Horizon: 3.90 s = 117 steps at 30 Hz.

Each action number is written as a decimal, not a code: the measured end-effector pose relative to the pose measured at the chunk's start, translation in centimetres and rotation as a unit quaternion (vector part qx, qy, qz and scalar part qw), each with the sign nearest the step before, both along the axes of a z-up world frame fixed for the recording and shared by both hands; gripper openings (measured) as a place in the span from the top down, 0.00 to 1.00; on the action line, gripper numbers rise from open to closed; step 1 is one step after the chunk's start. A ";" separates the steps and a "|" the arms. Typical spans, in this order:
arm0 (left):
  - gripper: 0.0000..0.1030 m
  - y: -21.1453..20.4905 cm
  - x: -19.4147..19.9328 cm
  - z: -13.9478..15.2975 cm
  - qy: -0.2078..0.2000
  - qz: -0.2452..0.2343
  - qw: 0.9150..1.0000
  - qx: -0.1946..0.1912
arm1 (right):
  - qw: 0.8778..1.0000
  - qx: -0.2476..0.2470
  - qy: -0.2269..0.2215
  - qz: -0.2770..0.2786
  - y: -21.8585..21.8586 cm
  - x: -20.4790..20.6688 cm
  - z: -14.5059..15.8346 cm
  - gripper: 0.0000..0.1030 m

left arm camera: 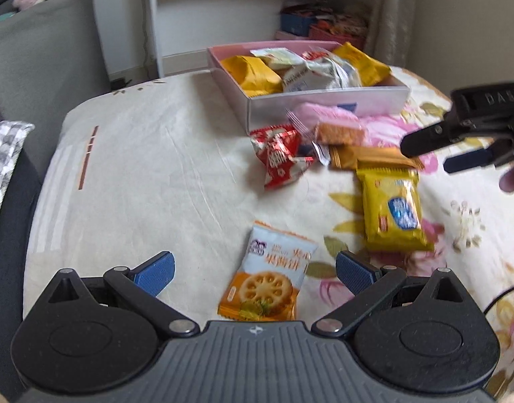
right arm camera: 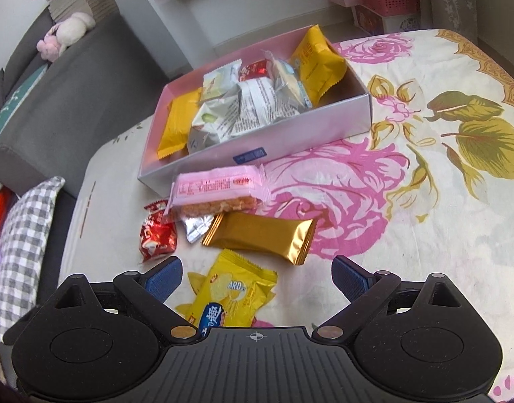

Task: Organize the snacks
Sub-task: 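Withdraw both grippers from box back toward the remaining snacks, then close left gripper on orange cookie packet while right gripper closes on yellow biscuit packet, then carry orange cookie packet with left gripper and yellow packet with right over box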

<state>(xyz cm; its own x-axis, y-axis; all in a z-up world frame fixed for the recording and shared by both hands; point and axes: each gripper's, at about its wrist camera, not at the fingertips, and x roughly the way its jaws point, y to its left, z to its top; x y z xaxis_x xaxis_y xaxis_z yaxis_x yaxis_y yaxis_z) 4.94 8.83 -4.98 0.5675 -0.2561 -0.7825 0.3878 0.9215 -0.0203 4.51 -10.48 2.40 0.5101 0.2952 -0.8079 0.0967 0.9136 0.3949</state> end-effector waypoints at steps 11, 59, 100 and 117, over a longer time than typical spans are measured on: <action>0.07 0.9 -0.2 -1.2 0.000 -0.035 0.999 0.006 | 0.994 -0.064 -0.071 0.055 3.7 -1.0 -2.4 0.06; 0.62 -3.2 -1.2 -0.4 0.007 0.034 0.999 0.007 | 0.915 -0.230 -0.217 0.252 1.5 -5.4 -4.1 0.10; 0.65 -3.4 2.5 5.3 -0.014 0.101 0.991 -0.092 | 0.969 -0.064 -0.175 0.160 -2.7 0.3 2.0 0.52; 0.65 -6.7 8.5 6.2 -0.062 0.129 0.983 -0.111 | 0.980 0.010 -0.183 0.073 -6.2 6.4 2.5 0.52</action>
